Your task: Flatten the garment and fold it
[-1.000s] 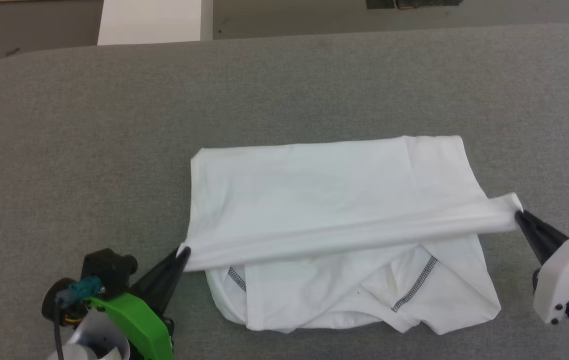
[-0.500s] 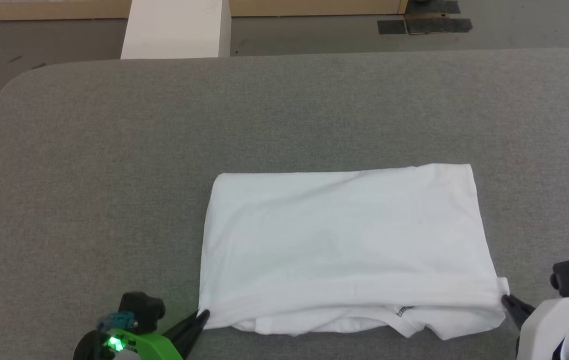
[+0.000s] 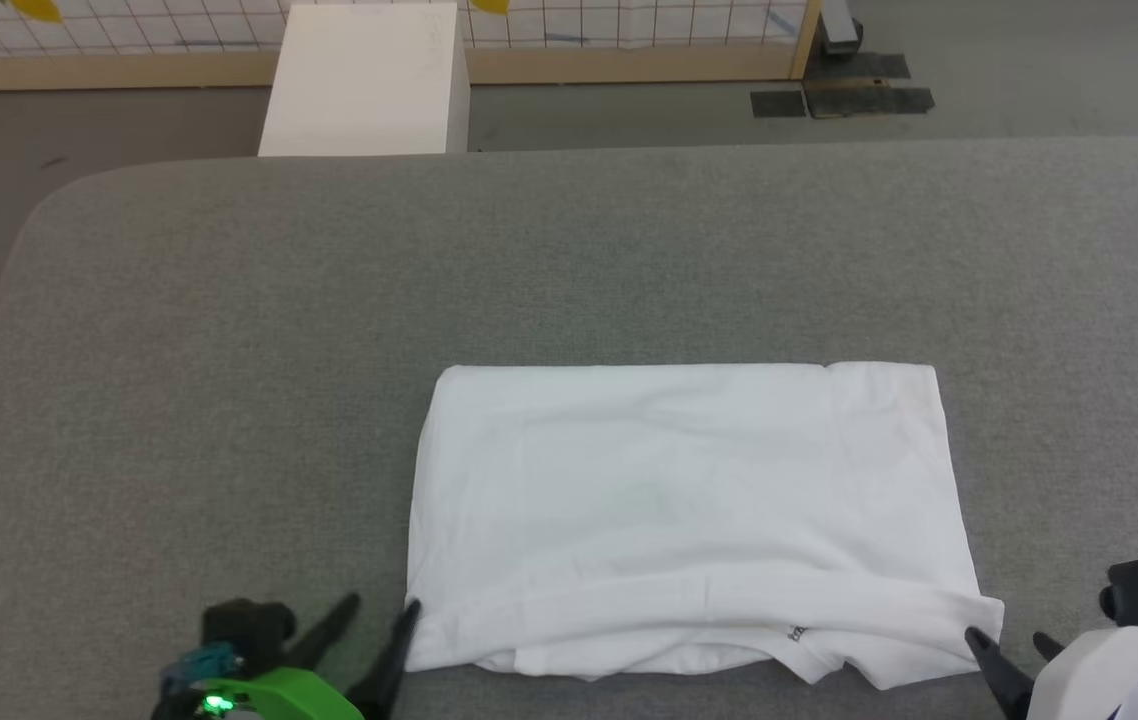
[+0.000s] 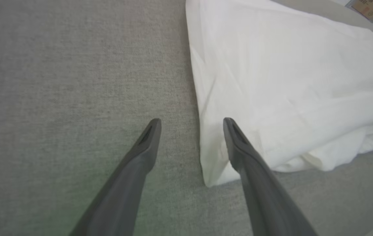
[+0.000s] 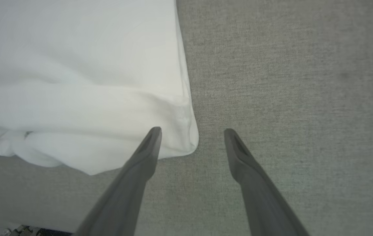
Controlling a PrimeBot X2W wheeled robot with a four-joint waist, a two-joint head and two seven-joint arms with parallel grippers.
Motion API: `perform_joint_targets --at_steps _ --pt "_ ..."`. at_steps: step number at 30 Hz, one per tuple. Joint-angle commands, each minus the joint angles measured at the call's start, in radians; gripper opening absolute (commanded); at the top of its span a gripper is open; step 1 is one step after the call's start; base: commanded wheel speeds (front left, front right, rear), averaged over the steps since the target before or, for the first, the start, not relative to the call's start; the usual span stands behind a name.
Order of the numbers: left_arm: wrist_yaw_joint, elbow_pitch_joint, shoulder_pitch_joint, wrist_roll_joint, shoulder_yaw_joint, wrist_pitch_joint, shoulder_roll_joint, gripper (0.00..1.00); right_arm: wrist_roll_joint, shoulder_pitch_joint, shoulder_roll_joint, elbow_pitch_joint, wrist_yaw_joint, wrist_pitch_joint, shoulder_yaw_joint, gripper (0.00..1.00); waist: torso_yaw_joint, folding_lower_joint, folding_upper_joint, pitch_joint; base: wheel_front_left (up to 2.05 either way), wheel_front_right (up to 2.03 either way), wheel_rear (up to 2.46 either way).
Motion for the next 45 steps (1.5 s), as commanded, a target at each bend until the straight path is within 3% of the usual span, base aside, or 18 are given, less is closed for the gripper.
perform_joint_targets --at_steps 1,5,9,12,16,27,33,39,40,41,42,43,44,45 --pt "0.017 0.006 -0.002 0.002 0.023 -0.045 -0.008 1.0 0.006 0.01 0.014 -0.025 -0.002 -0.019 -0.012 1.0 0.013 0.0001 0.0 -0.017 0.0 0.0 0.0" --pt "0.058 0.005 -0.046 0.034 0.07 -0.158 -0.043 1.0 0.038 -0.001 0.056 -0.094 -0.002 -0.101 -0.057 1.0 0.028 0.0001 0.0 -0.032 0.0 0.0 0.0" --pt "0.093 -0.008 -0.104 0.097 0.114 -0.199 -0.071 1.0 0.08 -0.04 0.081 -0.12 -0.002 -0.199 -0.079 1.0 0.037 0.0001 0.0 -0.042 0.0 0.0 0.0" --pt "0.11 -0.041 -0.156 0.173 0.191 -0.206 -0.114 1.0 0.099 -0.101 0.089 -0.081 -0.002 -0.292 -0.096 1.0 0.037 0.0001 0.0 -0.045 0.0 0.0 0.0" --pt "0.112 -0.064 -0.177 0.267 0.275 -0.207 -0.17 1.0 0.123 -0.164 0.09 0.034 -0.002 -0.317 -0.107 1.0 0.034 0.0001 0.0 -0.044 0.0 0.0 0.0" --pt "0.067 -0.066 -0.171 0.444 0.394 -0.207 -0.279 1.0 0.151 -0.339 0.091 0.389 -0.002 -0.164 -0.137 1.0 0.025 0.0001 0.0 -0.032 0.0 0.0 0.0" --pt "0.04 -0.063 -0.158 0.475 0.424 -0.207 -0.313 1.0 0.106 -0.388 0.091 0.5 -0.002 -0.036 -0.15 1.0 0.037 0.0001 0.0 -0.019 0.0 0.0 0.0" --pt "0.021 -0.053 -0.162 0.491 0.445 -0.207 -0.332 1.0 0.151 -0.418 0.091 0.559 -0.002 0.07 -0.117 1.0 0.048 0.0001 0.0 -0.007 0.0 0.0 0.0" --pt "0.019 -0.052 -0.162 0.493 0.448 -0.207 -0.334 1.0 0.171 -0.42 0.091 0.562 -0.002 0.082 -0.106 0.86 0.048 0.0001 0.0 -0.007 0.0 0.0 0.0" --pt "0.017 -0.051 -0.162 0.496 0.452 -0.207 -0.337 1.0 0.189 -0.42 0.091 0.561 -0.002 0.095 -0.089 0.48 0.049 0.0001 0.0 -0.007 0.0 0.0 0.0" --pt "0.015 -0.051 -0.163 0.498 0.455 -0.207 -0.339 1.0 0.199 -0.419 0.091 0.556 -0.002 0.1 -0.078 0.35 0.049 0.0001 0.0 -0.006 0.0 0.0 0.0" --pt "0.014 -0.051 -0.163 0.5 0.458 -0.207 -0.341 1.0 0.21 -0.418 0.091 0.547 -0.002 0.099 -0.068 0.1 0.048 0.0001 0.0 -0.006 0.0 0.0 0.0" --pt "0.012 -0.05 -0.163 0.502 0.461 -0.207 -0.343 1.0 0.216 -0.415 0.091 0.539 -0.002 0.096 -0.06 0.0 0.048 0.0001 0.0 -0.006 0.0 0.0 0.0" --pt "0.011 -0.049 -0.163 0.503 0.464 -0.207 -0.344 1.0 0.219 -0.412 0.091 0.532 -0.002 0.096 -0.054 0.0 0.047 0.0001 0.0 -0.007 0.0 0.0 0.0"
